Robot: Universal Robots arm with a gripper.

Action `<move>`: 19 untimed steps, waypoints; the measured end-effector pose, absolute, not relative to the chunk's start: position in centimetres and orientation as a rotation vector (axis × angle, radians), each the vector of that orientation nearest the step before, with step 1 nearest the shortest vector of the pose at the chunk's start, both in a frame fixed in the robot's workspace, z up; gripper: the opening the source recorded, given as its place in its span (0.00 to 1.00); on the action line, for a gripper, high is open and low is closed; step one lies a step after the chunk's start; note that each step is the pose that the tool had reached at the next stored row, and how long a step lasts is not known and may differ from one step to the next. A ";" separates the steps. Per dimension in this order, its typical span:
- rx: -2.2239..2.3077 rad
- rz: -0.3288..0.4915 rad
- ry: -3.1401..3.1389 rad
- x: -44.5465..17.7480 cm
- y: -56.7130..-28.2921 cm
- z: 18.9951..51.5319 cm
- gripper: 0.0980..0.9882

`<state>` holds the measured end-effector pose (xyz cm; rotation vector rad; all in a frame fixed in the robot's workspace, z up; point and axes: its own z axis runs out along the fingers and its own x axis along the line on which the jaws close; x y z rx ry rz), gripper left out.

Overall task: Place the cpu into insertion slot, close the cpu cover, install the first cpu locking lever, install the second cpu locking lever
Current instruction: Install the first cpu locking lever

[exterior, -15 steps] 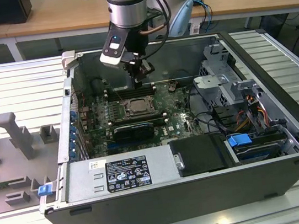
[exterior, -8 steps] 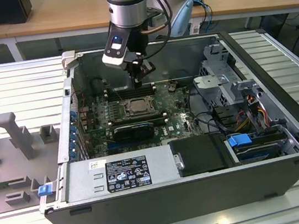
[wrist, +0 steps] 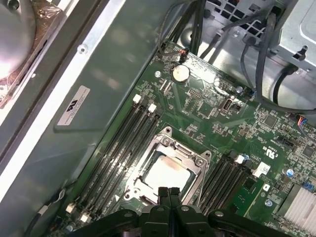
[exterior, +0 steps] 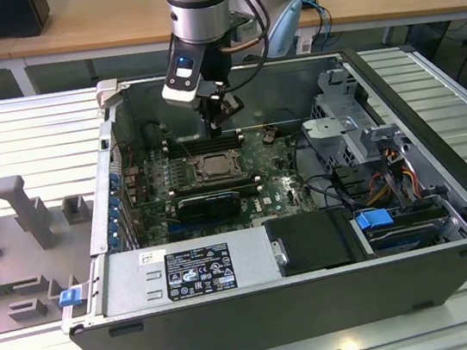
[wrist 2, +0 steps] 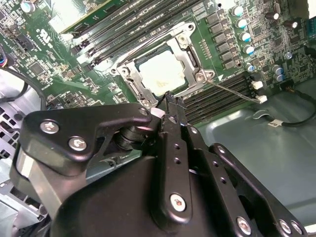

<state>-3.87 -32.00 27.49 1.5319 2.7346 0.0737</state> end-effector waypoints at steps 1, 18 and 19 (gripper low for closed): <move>1.525 0.074 2.739 -3.9 -32.0 27.5 0.01; 1.351 0.074 2.832 -3.9 -32.0 27.5 0.01; 1.342 0.074 2.836 -3.9 -32.0 27.5 0.01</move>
